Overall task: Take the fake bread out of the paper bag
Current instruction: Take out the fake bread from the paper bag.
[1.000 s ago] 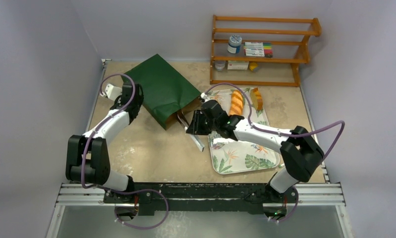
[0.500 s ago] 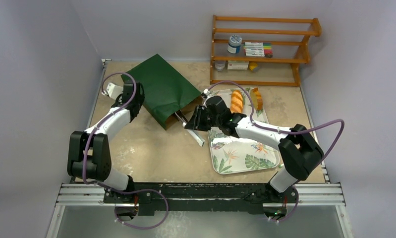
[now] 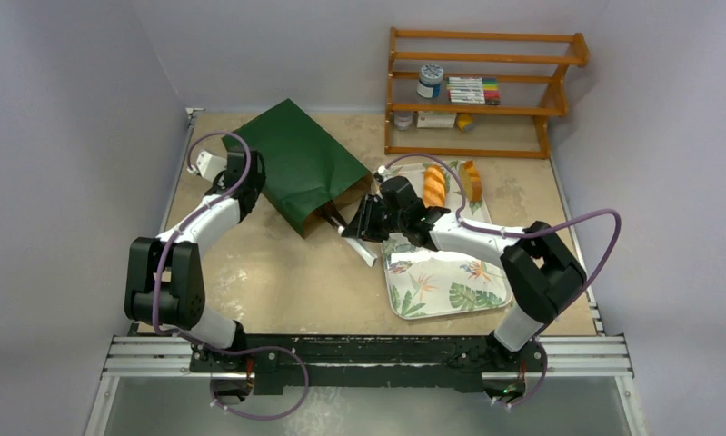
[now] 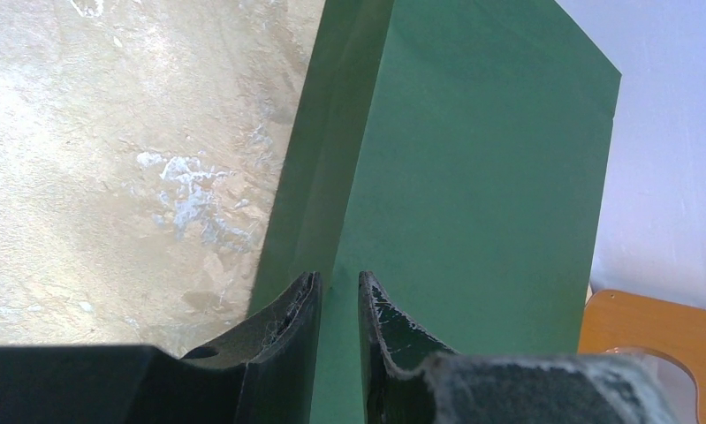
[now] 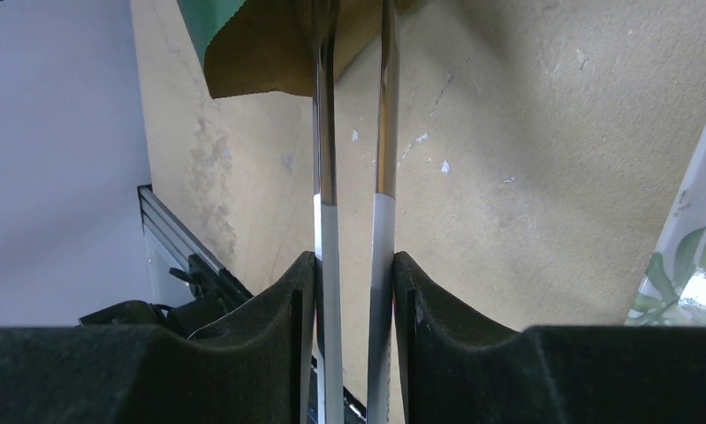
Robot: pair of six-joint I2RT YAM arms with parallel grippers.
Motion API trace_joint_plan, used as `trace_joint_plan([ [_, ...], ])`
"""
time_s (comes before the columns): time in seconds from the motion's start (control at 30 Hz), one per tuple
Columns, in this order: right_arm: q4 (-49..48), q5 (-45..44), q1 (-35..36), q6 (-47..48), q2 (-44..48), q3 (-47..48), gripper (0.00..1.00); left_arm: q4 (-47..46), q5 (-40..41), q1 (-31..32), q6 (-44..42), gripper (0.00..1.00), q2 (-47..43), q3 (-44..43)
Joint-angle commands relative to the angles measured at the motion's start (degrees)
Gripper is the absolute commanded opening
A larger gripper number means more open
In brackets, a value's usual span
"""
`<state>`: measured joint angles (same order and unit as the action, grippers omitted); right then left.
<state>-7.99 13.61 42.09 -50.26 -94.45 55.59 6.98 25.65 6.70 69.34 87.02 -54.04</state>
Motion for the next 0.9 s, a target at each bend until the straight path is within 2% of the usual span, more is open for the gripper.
trace_joint_plan([
  [0.0, -5.02, 3.24, -1.22, -1.52, 0.80, -1.00, 0.36, -1.03, -0.18, -0.55, -1.40, 0.22, 0.15, -2.48],
  [0.63, -10.21, 9.74, -4.32, -5.61, -1.85, -1.37, 0.38, -1.01, -0.08, -0.55, -1.57, 0.22, 0.69, -2.64],
  [0.87, -14.98, 13.25, -5.81, -8.88, -2.66, -3.42, 0.38, -1.10, -0.08, -0.55, -1.96, 0.22, 1.42, -2.87],
])
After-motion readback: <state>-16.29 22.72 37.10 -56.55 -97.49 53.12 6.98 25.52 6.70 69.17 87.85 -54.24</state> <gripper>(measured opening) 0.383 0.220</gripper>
